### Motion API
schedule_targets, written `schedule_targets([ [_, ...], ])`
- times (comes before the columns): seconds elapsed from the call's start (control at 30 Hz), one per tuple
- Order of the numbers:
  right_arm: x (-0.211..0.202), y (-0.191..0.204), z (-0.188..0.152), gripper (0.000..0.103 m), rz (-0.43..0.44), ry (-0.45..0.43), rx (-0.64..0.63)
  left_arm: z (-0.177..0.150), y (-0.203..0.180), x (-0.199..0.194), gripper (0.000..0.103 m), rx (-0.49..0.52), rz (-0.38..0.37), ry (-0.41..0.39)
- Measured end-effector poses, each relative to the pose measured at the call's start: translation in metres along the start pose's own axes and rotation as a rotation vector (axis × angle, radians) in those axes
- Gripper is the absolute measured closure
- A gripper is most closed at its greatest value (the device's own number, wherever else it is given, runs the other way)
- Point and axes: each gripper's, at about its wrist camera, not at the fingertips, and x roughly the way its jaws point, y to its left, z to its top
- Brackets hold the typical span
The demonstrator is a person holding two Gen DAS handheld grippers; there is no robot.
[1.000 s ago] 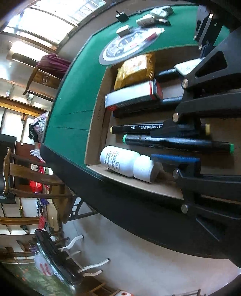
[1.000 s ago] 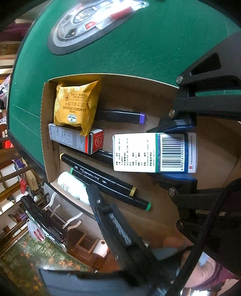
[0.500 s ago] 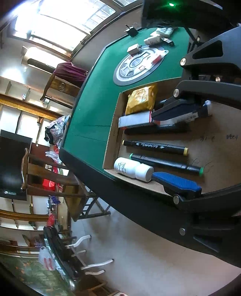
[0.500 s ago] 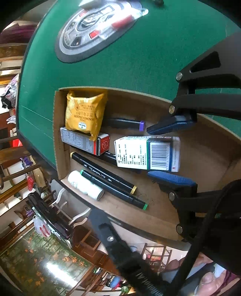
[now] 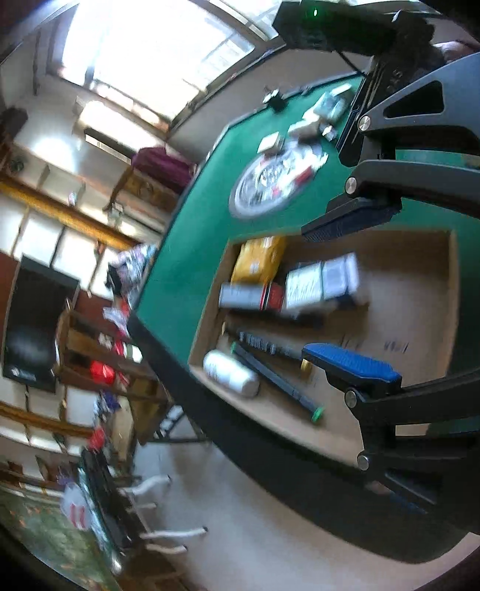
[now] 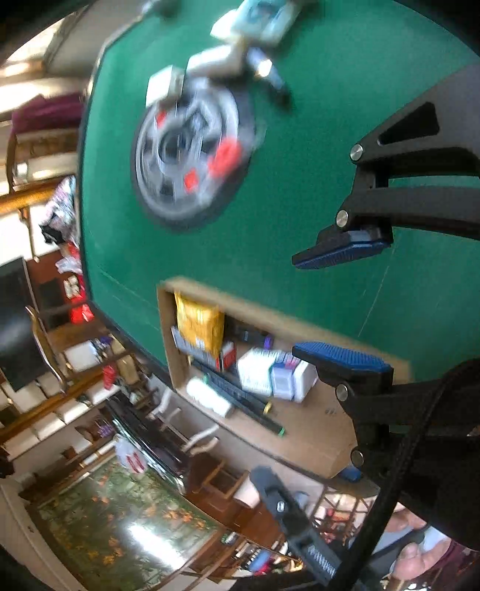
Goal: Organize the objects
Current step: 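Move both open grippers back toward the yellow tape roll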
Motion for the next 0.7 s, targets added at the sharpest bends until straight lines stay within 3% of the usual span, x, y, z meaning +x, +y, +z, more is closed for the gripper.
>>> schedule_targets([
  [0.1,-0.027,-0.037,-0.021,0.050,-0.071,-0.046,0.047,-0.014,-0.031,-0.002,0.045,0.087,-0.053,0.000],
  [0.2,-0.044,-0.077,-0.040,0.049,-0.114,-0.055,0.136,-0.031,-0.065,0.012,0.045,0.176,-0.139,0.062],
  [0.4,-0.068,-0.139,-0.059,0.049,-0.116,-0.080,0.309,-0.079,-0.130,0.037,0.045,0.334,-0.241,0.211],
  [0.53,-0.078,-0.156,-0.061,0.049,-0.119,-0.106,0.339,-0.121,-0.163,0.029,0.045,0.532,-0.235,0.241],
  [0.7,-0.080,-0.168,-0.058,0.049,-0.108,-0.117,0.352,-0.160,-0.184,0.036,0.045,0.626,-0.259,0.308],
])
